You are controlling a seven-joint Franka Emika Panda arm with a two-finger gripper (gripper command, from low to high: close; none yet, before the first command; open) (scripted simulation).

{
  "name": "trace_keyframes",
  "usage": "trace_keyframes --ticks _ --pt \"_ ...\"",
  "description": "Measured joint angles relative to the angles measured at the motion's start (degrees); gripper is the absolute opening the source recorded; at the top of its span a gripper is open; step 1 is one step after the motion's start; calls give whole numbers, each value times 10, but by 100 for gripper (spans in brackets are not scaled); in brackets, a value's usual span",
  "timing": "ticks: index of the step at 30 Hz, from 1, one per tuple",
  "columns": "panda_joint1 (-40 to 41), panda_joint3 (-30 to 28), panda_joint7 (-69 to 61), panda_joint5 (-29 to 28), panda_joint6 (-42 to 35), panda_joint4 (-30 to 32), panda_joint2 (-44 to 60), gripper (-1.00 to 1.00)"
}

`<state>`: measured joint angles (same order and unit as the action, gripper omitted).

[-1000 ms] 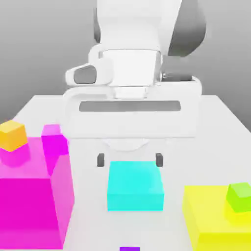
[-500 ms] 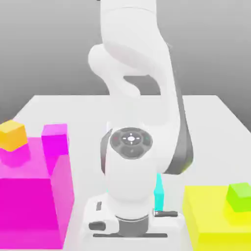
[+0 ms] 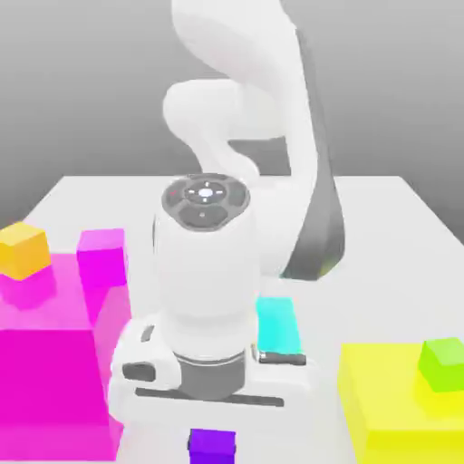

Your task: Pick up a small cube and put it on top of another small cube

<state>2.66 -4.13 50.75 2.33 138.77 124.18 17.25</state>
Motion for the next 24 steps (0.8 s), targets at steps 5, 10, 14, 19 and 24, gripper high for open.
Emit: trace_keyframes --ticks 5,10,14,19,24 --pt "38 -46 62 23 -117 -35 -64 -100" --pt "105 -89 175 20 -198 -19 -164 -100" --pt "149 -94 275 -2 -232 14 -244 -100" --pt "192 -93 403 -53 -229 79 -333 -100" --pt "200 -97 420 -60 -132 148 -310 100"
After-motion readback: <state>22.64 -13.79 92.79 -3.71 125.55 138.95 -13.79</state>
